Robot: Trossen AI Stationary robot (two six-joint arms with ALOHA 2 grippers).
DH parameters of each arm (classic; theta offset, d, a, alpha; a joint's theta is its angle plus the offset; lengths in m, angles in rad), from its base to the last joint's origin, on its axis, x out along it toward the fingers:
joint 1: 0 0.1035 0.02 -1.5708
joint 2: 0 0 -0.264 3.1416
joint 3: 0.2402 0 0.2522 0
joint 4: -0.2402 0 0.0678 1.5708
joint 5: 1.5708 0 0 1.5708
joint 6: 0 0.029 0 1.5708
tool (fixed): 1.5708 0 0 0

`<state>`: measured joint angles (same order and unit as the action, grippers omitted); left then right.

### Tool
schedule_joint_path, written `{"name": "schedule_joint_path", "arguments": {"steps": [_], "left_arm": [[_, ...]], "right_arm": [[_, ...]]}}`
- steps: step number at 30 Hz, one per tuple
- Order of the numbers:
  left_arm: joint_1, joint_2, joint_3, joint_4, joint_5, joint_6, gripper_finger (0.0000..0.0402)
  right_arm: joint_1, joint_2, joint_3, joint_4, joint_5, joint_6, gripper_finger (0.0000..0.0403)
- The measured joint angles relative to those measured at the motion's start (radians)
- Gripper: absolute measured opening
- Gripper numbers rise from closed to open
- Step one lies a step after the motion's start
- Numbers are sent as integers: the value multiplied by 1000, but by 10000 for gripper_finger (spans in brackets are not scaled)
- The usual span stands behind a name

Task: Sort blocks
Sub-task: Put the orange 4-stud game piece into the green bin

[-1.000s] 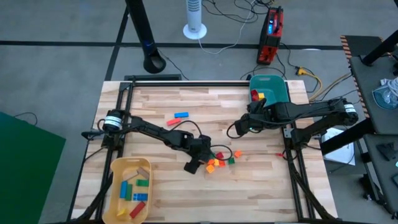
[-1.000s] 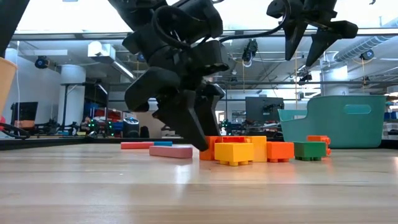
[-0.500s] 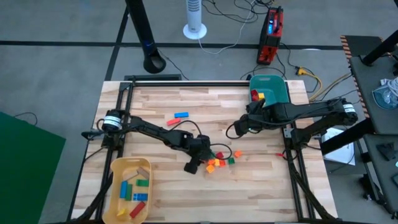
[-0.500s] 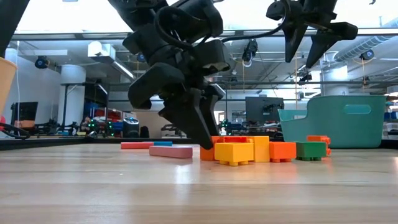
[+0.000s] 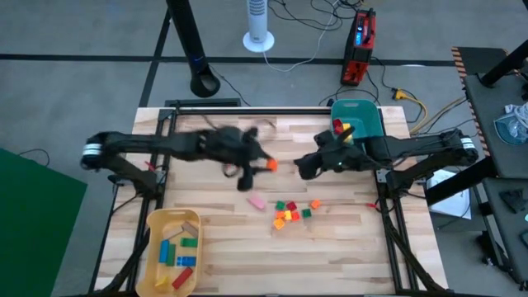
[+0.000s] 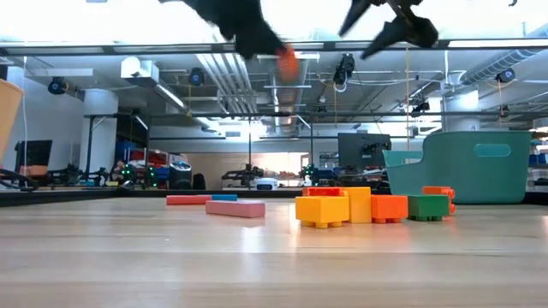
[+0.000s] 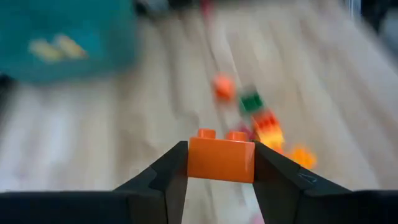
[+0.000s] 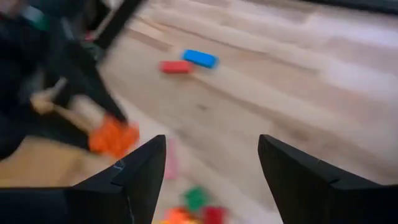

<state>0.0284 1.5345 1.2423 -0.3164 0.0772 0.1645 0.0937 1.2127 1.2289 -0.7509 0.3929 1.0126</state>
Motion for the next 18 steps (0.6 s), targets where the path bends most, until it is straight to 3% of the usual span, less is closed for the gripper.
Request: {"name": "schedule_joint_path", "arguments": {"steps": [3, 9, 14, 18], "left_arm": [[23, -131, 3, 82, 0, -36, 136], [11, -296, 2, 274, 10, -61, 136], [-11, -339, 9, 361, -5, -62, 135], [-15, -320, 31, 377, -13, -33, 135]], "right_arm": [[0, -1, -3, 155, -67, 32, 241], [-7, -1, -28, 658, -174, -21, 258], [-25, 16, -30, 939, -239, -22, 280], [-26, 59, -25, 1060, -309, -29, 290]]}}
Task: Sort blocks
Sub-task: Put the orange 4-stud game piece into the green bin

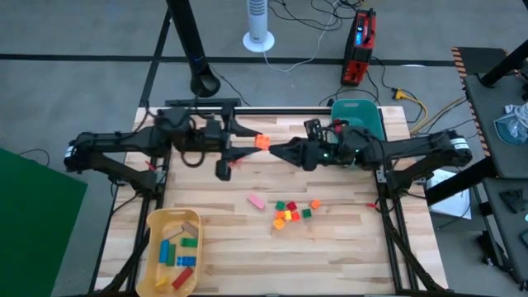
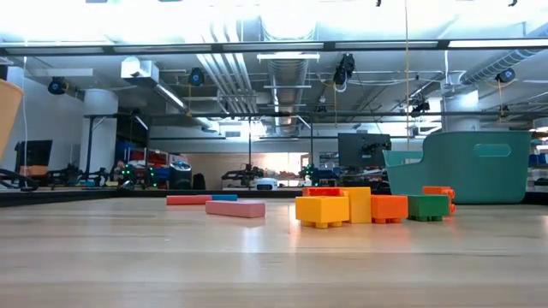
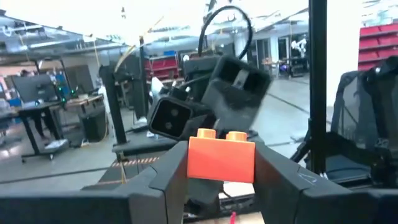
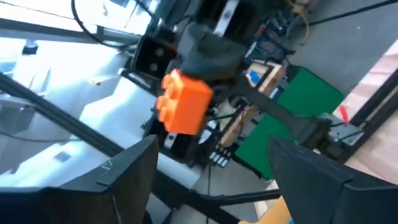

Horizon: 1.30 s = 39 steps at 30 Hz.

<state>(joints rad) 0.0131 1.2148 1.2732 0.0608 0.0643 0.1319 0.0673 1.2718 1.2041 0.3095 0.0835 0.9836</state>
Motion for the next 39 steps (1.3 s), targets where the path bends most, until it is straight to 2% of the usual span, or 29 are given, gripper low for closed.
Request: {"name": "schedule_joint_path", "arguments": {"steps": [8, 16, 32, 39], "left_arm": [[-12, 103, 65, 1, -3, 23, 135], [-19, 97, 88, 1, 5, 35, 137], [-20, 142, 90, 69, -21, 36, 139], [-20, 141, 90, 67, -36, 42, 146]], "right_arm": [[-3, 55, 21, 90, -21, -20, 286], [-9, 42, 45, 136, -31, -69, 263], [-10, 65, 68, 115, -27, -84, 180], [-10, 64, 68, 115, -26, -75, 118]]}}
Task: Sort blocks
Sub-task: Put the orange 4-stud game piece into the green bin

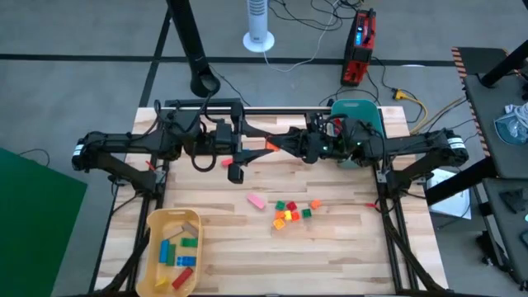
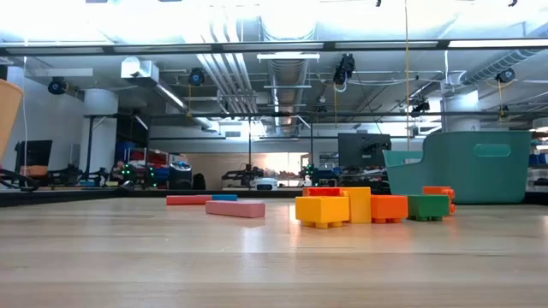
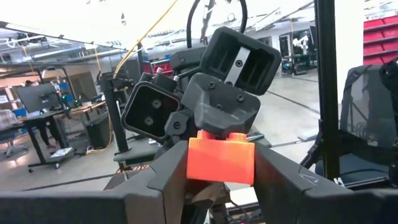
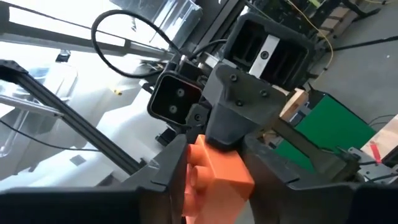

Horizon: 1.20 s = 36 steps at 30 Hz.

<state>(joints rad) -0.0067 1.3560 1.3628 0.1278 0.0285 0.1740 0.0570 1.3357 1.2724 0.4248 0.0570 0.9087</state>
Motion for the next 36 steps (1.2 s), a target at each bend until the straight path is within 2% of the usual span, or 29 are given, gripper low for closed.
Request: {"name": "schedule_joint_path", "arguments": {"steps": [5, 11, 18, 23, 26, 29, 33, 36], "left_arm": [[-1, 0, 0, -1, -66, -22, 170], [0, -2, 0, -42, -92, -30, 184], [1, -34, -2, -218, -213, -29, 185], [5, -45, -3, -277, -293, -24, 185], [3, -53, -3, -316, -353, -25, 185], [3, -60, -3, -344, -388, -26, 185], [3, -64, -3, -352, -390, -31, 185], [3, -65, -3, -347, -390, -37, 185]], "right_arm": [[-7, 0, -1, -3, 5, -9, 108], [-24, 0, -1, -32, 2, -2, 109], [-75, -53, -2, -239, -9, -4, 95], [-115, -101, 2, -329, -22, -4, 98], [-146, -125, 1, -453, -4, -22, 99], [-192, -161, 44, -766, 129, -67, 96], [-275, -158, 102, -1415, 491, -20, 96], [-353, -123, 95, -1752, 695, 119, 100]]}}
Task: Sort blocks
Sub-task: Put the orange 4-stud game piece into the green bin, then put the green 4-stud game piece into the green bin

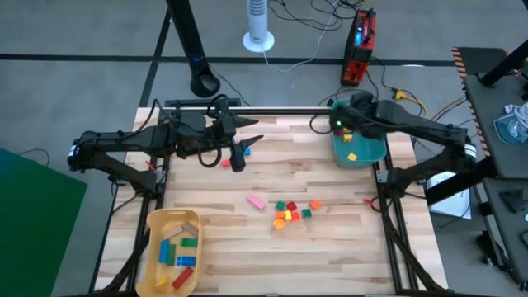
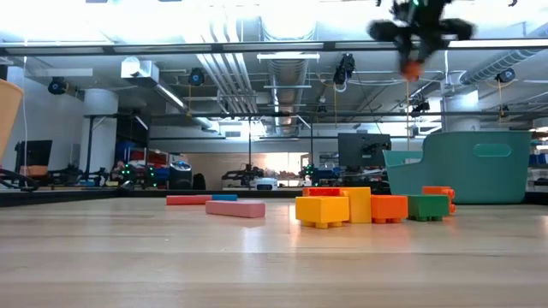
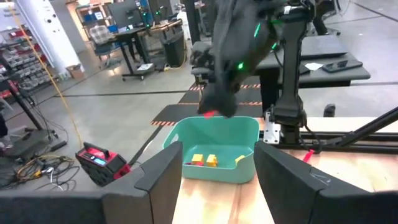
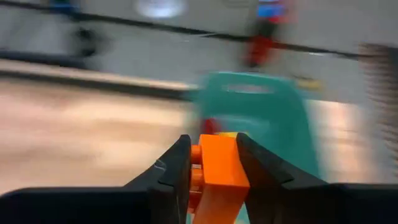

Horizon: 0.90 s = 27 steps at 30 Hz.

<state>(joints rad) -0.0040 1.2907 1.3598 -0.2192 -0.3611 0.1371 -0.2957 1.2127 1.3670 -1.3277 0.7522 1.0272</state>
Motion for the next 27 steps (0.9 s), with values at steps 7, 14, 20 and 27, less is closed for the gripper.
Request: {"name": "schedule_joint_path", "arguments": {"steps": [7, 14, 20, 27], "left_arm": [[0, 1, 0, 0, 1, -11, 185], [-1, 1, 0, -2, 3, -58, 185], [-3, 1, 1, -206, 40, -168, 185], [-15, 31, -14, -544, 192, -298, 185]], "right_arm": [[-138, 61, -5, -41, -29, -126, 158], [-158, 60, 19, -38, -80, -130, 216], [0, 37, 4, 129, -538, -300, 243], [339, 65, -101, 403, -660, -351, 254]]}}
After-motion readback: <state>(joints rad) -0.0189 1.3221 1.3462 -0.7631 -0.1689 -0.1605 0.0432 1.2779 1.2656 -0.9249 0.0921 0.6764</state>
